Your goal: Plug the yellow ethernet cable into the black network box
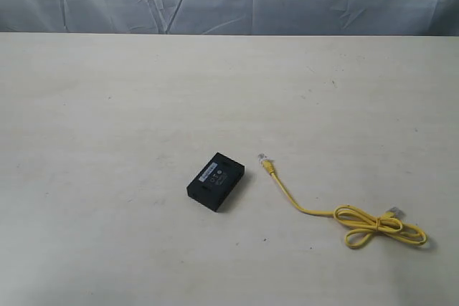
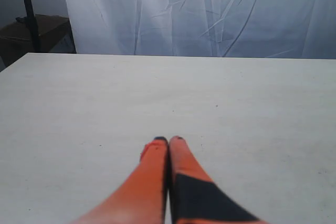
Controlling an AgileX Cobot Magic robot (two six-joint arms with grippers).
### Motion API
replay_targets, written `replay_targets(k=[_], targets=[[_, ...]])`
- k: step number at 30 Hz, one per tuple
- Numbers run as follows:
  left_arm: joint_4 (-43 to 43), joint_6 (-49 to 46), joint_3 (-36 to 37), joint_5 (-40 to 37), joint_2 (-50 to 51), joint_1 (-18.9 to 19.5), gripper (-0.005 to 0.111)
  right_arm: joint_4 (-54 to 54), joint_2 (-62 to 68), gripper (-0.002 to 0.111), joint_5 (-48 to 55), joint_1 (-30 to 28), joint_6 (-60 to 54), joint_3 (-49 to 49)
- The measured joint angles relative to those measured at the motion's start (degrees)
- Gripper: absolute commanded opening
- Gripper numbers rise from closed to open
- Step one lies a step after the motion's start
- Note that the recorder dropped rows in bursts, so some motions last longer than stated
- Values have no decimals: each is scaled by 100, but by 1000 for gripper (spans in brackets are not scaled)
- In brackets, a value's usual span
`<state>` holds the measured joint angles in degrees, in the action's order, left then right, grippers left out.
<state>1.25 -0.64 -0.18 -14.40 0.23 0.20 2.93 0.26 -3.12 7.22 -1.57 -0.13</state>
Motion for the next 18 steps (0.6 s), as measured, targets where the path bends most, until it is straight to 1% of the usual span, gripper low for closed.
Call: replay_targets(k=[7, 11, 12, 14, 18], targets=[[0, 0, 0, 0, 0, 0, 0, 10, -9, -1, -1460, 0, -22, 0], [0, 0, 0, 0, 0, 0, 0, 163, -9, -1, -1705, 0, -282, 0], [0, 0, 0, 0, 0, 0, 0, 259, -9, -1, -1568, 0, -314, -43], [0, 0, 0, 0, 0, 0, 0, 488, 24, -1, -916, 0, -498, -322], [0, 0, 0, 0, 0, 0, 0, 396, 680, -1, 998, 0, -723, -1407]])
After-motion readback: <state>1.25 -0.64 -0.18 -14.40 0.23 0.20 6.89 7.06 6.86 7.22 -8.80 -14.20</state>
